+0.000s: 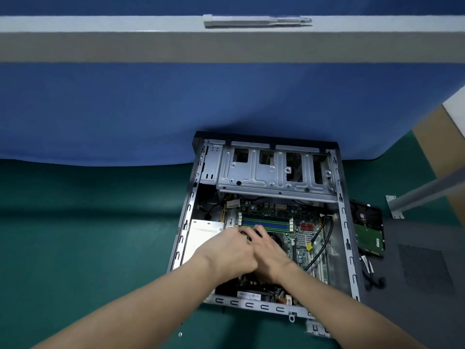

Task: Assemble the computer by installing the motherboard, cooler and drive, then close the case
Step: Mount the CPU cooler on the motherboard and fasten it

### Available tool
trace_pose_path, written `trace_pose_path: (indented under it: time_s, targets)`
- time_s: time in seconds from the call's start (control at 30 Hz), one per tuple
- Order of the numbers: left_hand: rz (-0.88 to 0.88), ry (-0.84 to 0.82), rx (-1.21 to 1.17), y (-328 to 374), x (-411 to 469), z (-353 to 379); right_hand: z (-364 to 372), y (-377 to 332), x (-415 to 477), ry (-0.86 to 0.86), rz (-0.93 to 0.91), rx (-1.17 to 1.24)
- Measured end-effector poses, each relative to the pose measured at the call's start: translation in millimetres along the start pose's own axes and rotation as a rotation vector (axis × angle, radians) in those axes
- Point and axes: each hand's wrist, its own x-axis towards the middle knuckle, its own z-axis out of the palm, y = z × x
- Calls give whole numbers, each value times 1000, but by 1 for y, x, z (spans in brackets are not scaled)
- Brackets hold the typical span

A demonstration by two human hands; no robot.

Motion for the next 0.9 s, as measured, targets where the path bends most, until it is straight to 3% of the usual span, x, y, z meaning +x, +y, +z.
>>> trace_pose_path:
  time_s: [0.17,0.33,0.43,0.53,0.6,0.7,0.8,0.9]
  targets:
    - [-195,40,-185,-12,-12,18,3,7,4,10,-198,-260]
    - [-489,164,-462,-29,-31,26,-5,3,-1,75,-137,-262]
    - [-632,351,-790,-26,-36,28,-26,-2,-15,391,-44,-47]
    - [-783,616,-1231,-11,-23,19,-53,-12,-33,670,287,417]
    - [-789,730,-1336,3,-1,9,-70,-18,-41,722,458,832]
    - [-638,755,-1376,31,39,-14,-84,-18,-53,712,496,1289]
    - [-499,712,-1369,56,70,-36,-90,-4,-76,849,590,1338]
    - [-435,661,-1350,77,93,-48,-95,29,-105,1078,757,1227]
